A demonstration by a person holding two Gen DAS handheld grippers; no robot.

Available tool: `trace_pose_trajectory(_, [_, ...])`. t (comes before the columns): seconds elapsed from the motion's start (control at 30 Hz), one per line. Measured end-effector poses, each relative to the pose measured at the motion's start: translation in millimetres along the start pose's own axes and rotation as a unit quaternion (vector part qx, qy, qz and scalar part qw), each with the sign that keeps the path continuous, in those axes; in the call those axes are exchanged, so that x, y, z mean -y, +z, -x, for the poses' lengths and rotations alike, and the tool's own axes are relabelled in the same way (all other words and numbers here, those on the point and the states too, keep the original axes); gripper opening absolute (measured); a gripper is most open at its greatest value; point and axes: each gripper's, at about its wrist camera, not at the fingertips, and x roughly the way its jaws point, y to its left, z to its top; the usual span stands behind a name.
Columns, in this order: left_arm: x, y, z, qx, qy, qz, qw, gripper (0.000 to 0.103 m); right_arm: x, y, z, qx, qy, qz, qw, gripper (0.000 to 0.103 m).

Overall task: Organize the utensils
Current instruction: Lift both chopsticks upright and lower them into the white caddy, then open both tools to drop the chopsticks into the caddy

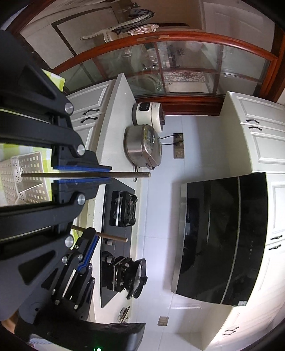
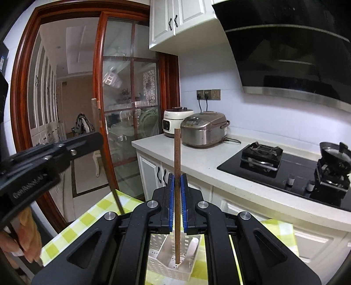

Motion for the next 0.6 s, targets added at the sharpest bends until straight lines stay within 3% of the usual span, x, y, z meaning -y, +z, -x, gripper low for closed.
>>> trace_pose_trajectory(0.23, [-10, -35, -53, -0.068, -0.018, 0.017, 0.9974, 0.005, -3, -29, -46, -0.06, 0.014, 0.003, 0.998, 0.007])
trace_pose_trajectory(0.47, [-27, -74, -105, -0.161, -0.013, 0.035, 0.9863, 0.005, 2, -57, -92, -0.135, 0.013, -0.014, 0.991, 0.008])
trace_pose_trajectory(0.6, [-44, -90, -121, -0.18, 0.0, 0.052, 0.9823, 0.006, 14, -66, -109, -0.149, 0.012, -0.041, 0.988, 0.009])
